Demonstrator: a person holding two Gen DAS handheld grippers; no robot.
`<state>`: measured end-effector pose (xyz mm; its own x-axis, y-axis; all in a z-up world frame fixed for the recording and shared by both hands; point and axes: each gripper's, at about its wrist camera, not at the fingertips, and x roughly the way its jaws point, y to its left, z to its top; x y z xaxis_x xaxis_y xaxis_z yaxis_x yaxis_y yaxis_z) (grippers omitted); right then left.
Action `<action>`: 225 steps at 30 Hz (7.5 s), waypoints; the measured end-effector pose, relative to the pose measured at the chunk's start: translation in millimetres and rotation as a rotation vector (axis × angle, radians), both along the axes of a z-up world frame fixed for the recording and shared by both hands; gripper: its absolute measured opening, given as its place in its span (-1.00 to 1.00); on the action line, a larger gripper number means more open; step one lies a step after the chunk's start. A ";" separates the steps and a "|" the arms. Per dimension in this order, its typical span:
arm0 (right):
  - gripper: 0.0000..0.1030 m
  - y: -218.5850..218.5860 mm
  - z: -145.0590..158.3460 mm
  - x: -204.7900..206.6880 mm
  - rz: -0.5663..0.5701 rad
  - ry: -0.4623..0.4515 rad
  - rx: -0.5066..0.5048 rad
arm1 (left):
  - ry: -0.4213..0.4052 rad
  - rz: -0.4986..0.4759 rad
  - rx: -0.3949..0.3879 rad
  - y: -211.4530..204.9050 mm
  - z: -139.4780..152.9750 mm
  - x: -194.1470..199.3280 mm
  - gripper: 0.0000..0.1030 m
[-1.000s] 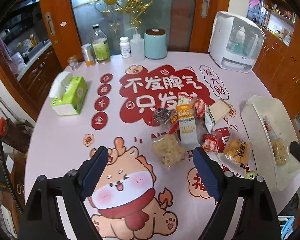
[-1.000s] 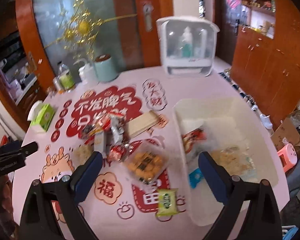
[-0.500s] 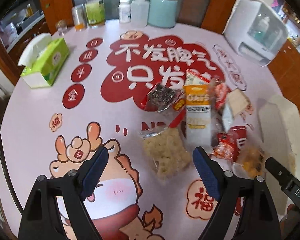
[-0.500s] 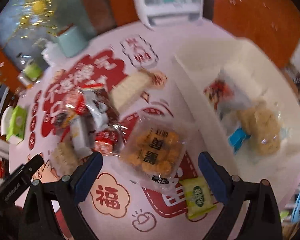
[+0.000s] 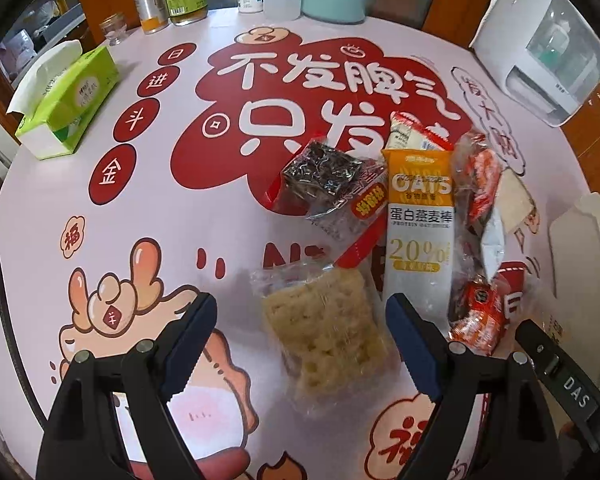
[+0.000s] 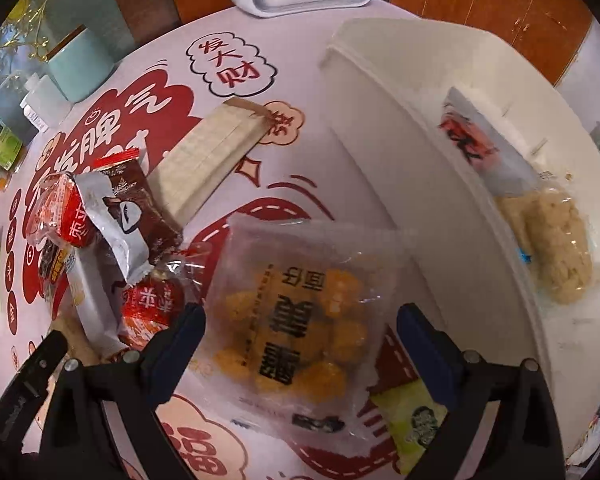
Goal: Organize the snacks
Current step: 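Grasp the clear cracker bag with the left tool while the right tool grasps the cookie pack, then carry the cracker bag and yellow cookie pack over the white tray, then open both tools to drop the two packs into the white tray, then move both tools back over the snack pile, then grasp the yellow OATS stick with the left tool while the right tool grasps the red packet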
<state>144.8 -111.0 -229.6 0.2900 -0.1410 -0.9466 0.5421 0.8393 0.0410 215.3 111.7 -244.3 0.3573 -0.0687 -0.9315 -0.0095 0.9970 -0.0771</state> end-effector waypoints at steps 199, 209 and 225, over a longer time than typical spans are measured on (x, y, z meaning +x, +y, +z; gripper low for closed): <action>0.04 6.3 -7.1 38.5 0.345 0.015 0.221 | 0.008 -0.111 0.048 -29.0 1.4 19.0 0.71; 0.02 3.2 -5.4 25.2 0.363 0.018 0.189 | 0.081 -0.102 0.046 -57.1 -18.6 26.9 0.00; -0.02 13.8 29.9 -8.0 0.445 -0.057 0.184 | -0.032 -0.145 0.070 -57.9 36.8 -14.1 -0.29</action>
